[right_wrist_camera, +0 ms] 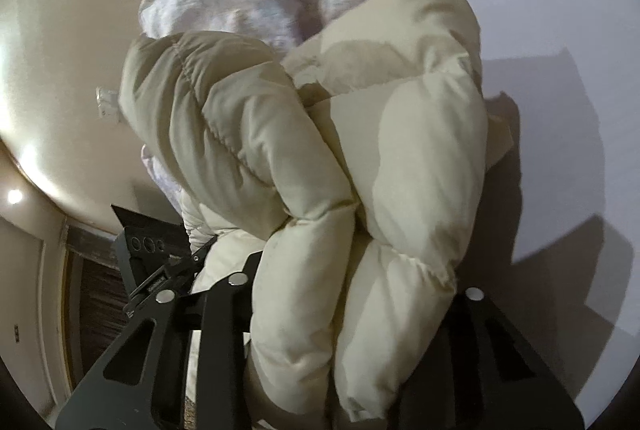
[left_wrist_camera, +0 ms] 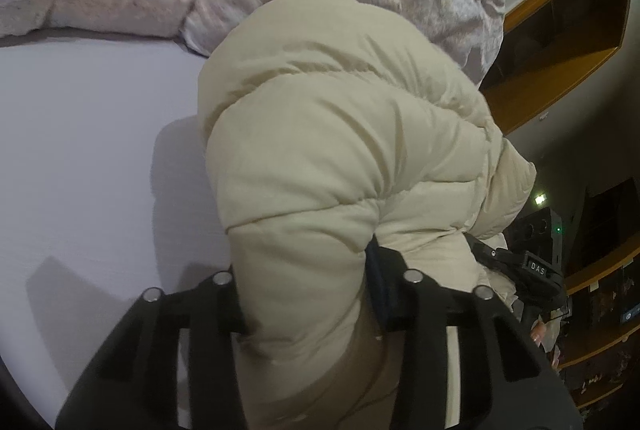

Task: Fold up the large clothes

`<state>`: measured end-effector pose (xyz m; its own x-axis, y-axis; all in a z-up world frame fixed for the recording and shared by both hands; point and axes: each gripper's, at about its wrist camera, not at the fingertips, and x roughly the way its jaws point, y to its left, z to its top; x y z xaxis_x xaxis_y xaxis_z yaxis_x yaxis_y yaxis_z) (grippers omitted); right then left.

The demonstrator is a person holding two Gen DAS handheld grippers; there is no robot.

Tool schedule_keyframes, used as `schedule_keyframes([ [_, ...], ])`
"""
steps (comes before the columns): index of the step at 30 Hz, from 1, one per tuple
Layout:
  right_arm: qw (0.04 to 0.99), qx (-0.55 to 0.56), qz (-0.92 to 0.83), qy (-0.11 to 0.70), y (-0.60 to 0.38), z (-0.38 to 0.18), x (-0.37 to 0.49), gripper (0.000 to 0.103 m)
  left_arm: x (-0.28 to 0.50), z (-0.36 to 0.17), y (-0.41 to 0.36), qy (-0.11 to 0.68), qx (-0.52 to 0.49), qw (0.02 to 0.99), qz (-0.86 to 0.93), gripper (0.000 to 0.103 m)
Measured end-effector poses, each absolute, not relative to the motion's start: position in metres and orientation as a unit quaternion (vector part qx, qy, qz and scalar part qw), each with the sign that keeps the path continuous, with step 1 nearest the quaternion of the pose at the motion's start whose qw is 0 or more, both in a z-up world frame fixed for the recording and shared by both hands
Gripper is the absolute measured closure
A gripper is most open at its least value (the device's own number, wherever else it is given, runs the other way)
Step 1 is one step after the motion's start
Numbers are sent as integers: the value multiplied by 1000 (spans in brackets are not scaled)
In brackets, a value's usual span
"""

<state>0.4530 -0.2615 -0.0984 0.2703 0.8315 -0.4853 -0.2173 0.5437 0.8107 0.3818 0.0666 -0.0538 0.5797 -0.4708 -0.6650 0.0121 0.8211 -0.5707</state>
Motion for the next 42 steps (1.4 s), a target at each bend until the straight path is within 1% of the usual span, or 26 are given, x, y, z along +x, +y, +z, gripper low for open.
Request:
schedule_keyframes([
  [4, 729, 299, 386, 480, -232, -84, 458, 76, 364, -40, 96, 416, -260, 863, -123, 67],
  [12, 715, 257, 442, 477, -151, -67, 469, 77, 325, -23, 176, 375, -276, 883, -62, 67],
  [18, 714, 230, 449, 486, -118, -75, 466, 77, 306, -43, 210, 377, -279, 882, -41, 67],
  [24, 717, 228, 427, 501, -108, -87, 466, 76, 318, -61, 215, 384, -282, 879, -30, 63],
  [26, 723, 219, 418, 504, -105, -87, 466, 74, 319, -63, 217, 385, -282, 878, -23, 60],
  [27, 726, 214, 415, 506, -104, -87, 465, 69, 317, -64, 219, 386, -282, 878, -19, 59],
  [29, 735, 202, 403, 507, -99, -88, 465, 56, 318, -63, 220, 390, -276, 879, -5, 50],
  [30, 746, 189, 390, 505, -98, -84, 463, 44, 316, -63, 220, 390, -272, 880, 2, 46],
  [31, 757, 176, 377, 503, -100, -83, 461, 30, 313, -62, 221, 391, -266, 881, 12, 39],
  [32, 767, 167, 366, 501, -104, -84, 458, 26, 312, -60, 220, 390, -257, 884, 21, 35],
  [33, 780, 155, 353, 493, -107, -80, 455, 24, 310, -56, 219, 388, -246, 888, 32, 34],
  [35, 798, 141, 338, 479, -115, -71, 449, 24, 307, -49, 215, 385, -224, 893, 52, 27],
  [42, 862, 99, 279, 411, -145, -28, 425, 24, 290, -19, 200, 357, -155, 915, 102, 21],
])
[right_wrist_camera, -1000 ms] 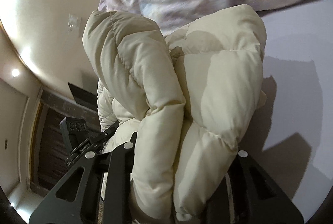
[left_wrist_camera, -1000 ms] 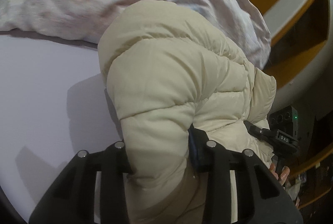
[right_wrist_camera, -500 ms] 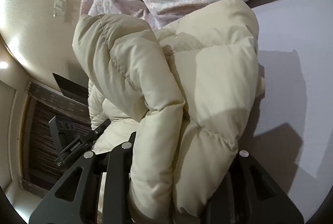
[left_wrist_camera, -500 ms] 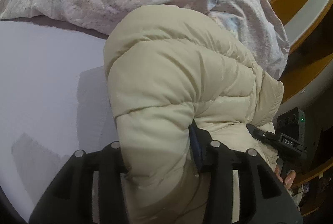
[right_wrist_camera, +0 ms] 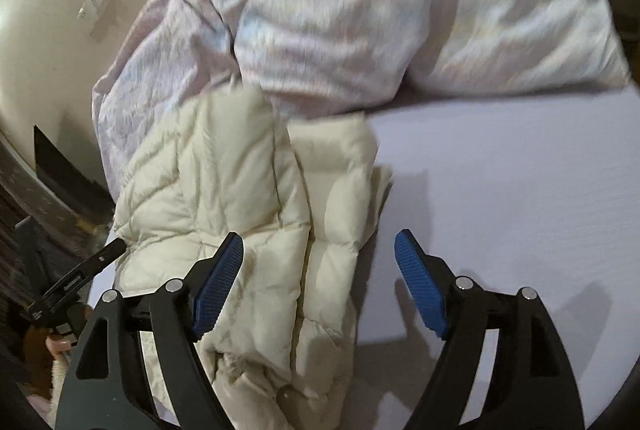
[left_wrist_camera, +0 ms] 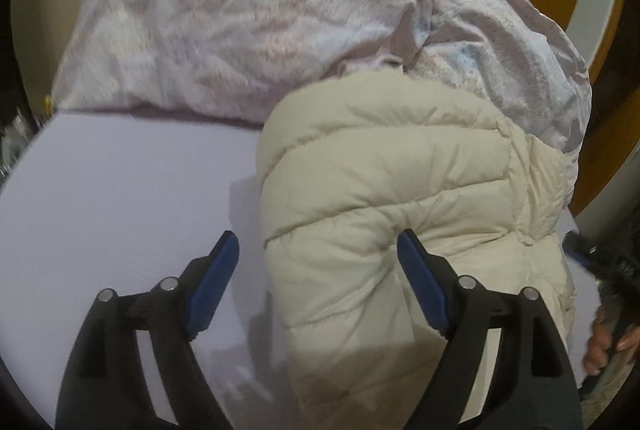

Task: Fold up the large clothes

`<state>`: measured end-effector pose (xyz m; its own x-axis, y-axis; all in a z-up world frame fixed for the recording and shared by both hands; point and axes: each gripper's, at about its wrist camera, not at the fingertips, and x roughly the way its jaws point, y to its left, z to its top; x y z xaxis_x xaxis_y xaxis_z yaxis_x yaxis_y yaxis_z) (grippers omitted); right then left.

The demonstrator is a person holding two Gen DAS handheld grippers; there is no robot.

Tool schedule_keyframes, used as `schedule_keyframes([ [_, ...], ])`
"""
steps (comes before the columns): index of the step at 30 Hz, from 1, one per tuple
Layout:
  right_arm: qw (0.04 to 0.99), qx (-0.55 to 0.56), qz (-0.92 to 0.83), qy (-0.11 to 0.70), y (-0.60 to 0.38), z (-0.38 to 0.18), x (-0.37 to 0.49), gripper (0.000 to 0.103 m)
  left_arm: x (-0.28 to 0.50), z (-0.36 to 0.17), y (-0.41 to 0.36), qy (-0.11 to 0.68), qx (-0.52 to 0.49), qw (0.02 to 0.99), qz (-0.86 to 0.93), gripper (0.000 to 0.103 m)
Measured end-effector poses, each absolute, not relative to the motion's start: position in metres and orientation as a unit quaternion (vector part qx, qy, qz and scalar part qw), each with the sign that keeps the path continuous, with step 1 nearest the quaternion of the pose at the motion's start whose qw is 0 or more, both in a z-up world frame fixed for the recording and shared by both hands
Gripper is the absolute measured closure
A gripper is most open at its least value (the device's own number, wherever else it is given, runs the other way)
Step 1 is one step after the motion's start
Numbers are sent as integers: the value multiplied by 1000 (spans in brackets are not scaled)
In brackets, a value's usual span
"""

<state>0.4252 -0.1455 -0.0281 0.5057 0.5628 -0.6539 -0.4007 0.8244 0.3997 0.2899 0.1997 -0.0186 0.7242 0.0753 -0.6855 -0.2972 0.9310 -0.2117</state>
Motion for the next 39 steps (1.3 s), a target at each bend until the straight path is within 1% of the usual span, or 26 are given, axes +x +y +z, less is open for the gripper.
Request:
schedule_keyframes([
  [4, 878, 72, 280, 381, -138, -5, 409, 24, 284, -5, 186, 351, -135, 921, 100, 19],
  [10, 887, 9, 297, 353, -88, 7, 387, 34, 285, 2, 161, 355, -102, 925, 94, 18],
  [13, 895, -21, 291, 339, -67, 7, 381, 38, 289, 1, 152, 357, -84, 925, 96, 18],
  [18, 913, -65, 254, 311, -44, 0, 384, 39, 301, -4, 145, 366, -66, 923, 100, 18],
  [20, 915, -81, 239, 316, -40, -9, 389, 40, 306, -9, 144, 373, -62, 920, 103, 18],
  [22, 910, -90, 226, 337, -39, -21, 398, 43, 313, -18, 142, 384, -56, 916, 106, 18],
  [24, 902, -90, 221, 360, -41, -35, 407, 43, 318, -25, 140, 392, -49, 913, 106, 18],
  [29, 890, -64, 222, 392, -53, -49, 423, 42, 327, -31, 132, 396, -26, 912, 105, 16],
  [35, 884, -39, 223, 409, -61, -64, 429, 37, 337, -46, 135, 399, -30, 910, 103, 9],
  [39, 885, -38, 223, 407, -61, -70, 428, 34, 340, -53, 140, 399, -35, 911, 97, 6],
])
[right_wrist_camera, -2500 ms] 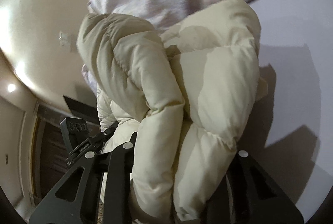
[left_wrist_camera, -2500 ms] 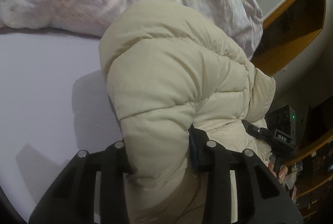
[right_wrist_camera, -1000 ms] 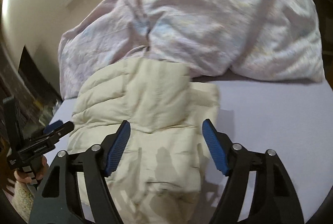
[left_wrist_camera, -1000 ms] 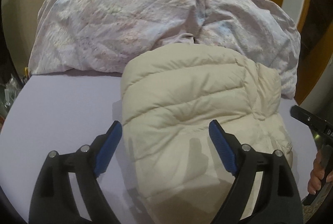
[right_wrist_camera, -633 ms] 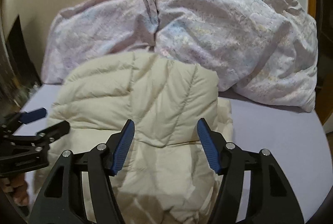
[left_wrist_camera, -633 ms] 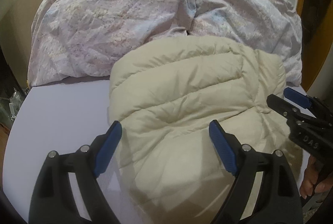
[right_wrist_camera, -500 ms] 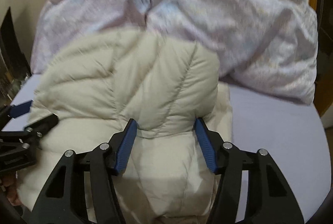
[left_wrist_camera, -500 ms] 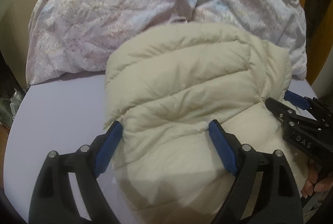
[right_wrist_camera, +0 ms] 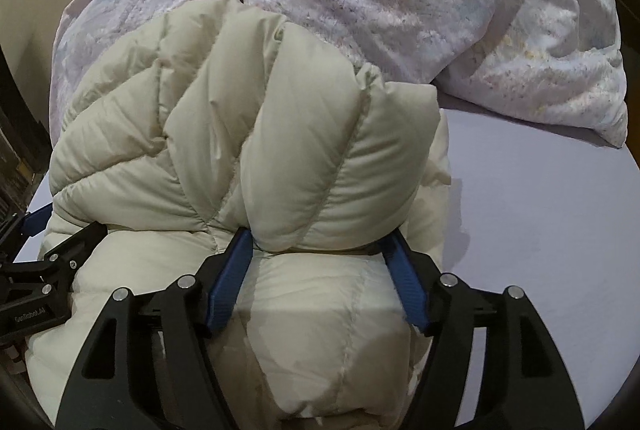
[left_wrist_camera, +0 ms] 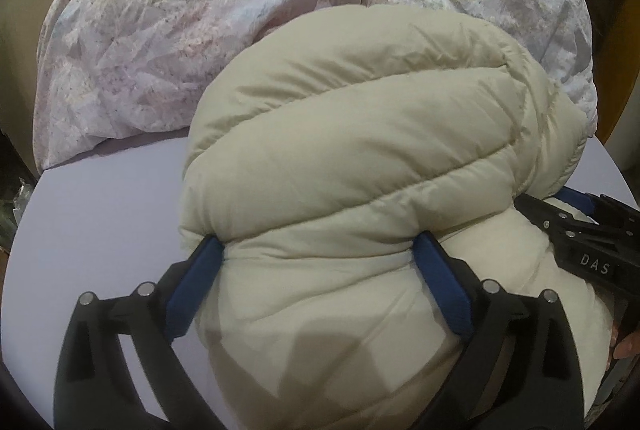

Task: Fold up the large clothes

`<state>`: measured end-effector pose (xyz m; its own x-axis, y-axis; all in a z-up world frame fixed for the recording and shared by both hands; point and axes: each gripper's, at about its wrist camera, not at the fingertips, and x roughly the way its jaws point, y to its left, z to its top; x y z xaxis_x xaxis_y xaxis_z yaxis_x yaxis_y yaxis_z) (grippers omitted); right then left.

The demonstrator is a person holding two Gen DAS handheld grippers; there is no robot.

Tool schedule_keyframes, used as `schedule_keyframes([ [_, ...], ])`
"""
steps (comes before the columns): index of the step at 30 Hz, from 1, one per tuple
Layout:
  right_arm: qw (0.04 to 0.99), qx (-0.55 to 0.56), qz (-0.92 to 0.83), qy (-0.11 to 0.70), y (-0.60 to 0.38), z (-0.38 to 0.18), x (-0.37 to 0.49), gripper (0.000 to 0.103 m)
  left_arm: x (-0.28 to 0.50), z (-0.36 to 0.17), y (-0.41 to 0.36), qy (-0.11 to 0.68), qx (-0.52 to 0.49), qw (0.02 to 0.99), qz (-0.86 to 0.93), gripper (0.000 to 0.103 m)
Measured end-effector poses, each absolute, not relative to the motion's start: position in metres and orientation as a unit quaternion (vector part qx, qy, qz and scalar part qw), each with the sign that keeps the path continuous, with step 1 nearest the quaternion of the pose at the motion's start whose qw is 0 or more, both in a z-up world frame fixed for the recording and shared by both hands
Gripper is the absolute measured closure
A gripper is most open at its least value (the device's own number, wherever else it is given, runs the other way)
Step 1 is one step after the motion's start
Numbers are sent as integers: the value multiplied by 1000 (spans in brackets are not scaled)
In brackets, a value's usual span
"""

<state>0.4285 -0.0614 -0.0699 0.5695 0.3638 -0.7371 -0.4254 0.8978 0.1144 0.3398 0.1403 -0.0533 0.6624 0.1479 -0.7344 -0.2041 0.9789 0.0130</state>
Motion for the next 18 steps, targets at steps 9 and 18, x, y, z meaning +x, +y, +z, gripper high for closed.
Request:
schedule_keyframes([
  [9, 883, -39, 227, 408, -58, -77, 438, 29, 347, -66, 146, 402, -44, 910, 89, 3],
  [18, 885, -30, 230, 404, -58, -80, 447, 26, 355, -74, 151, 399, -57, 912, 82, 2],
])
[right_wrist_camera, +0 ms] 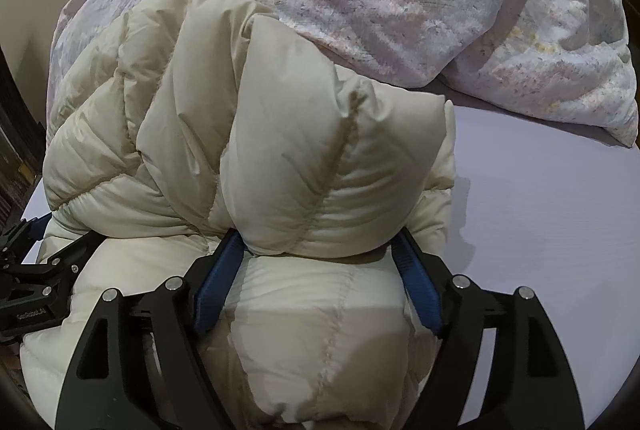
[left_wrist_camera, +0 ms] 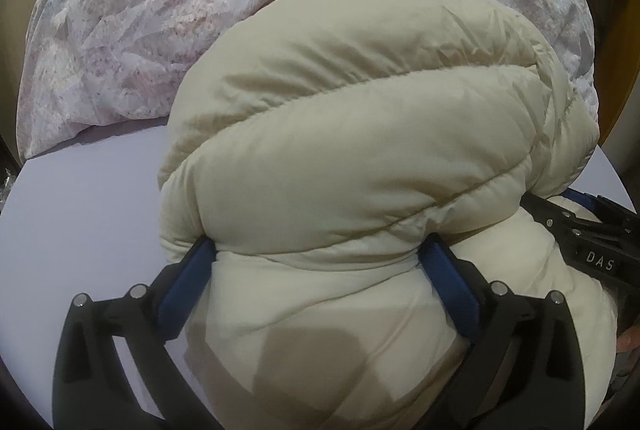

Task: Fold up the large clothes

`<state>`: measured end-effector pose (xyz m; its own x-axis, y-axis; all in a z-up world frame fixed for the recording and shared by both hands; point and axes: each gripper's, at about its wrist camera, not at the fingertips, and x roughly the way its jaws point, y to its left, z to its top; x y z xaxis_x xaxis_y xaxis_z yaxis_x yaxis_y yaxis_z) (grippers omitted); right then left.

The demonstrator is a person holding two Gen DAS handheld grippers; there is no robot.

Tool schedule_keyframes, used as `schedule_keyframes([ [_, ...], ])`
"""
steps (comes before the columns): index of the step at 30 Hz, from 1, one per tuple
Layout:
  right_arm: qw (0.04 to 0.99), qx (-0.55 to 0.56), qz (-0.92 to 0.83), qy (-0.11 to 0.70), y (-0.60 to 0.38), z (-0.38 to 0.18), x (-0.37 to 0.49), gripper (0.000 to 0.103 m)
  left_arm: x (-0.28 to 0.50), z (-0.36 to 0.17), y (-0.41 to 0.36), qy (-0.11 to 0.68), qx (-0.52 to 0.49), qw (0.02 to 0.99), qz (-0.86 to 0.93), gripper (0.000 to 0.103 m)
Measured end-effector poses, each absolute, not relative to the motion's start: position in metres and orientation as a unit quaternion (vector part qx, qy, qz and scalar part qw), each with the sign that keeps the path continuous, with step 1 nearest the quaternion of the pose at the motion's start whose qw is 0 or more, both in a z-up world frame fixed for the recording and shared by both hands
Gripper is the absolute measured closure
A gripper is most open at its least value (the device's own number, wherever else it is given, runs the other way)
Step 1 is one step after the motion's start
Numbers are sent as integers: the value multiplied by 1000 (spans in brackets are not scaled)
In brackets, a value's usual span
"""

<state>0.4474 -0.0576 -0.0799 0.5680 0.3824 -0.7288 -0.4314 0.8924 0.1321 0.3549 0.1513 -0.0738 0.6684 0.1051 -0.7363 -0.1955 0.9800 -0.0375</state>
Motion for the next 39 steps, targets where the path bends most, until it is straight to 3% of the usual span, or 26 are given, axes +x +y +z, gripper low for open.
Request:
schedule_keyframes([
  [14, 880, 17, 211, 426, -103, -51, 420, 20, 302, -43, 150, 364, -66, 924, 98, 3],
  [24, 883, 7, 192, 428, -117, -28, 349, 8, 219, -25, 136, 349, -59, 928, 116, 2],
  [39, 878, -9, 204, 434, -127, -24, 263, 7, 142, -31, 102, 371, -80, 918, 114, 2],
])
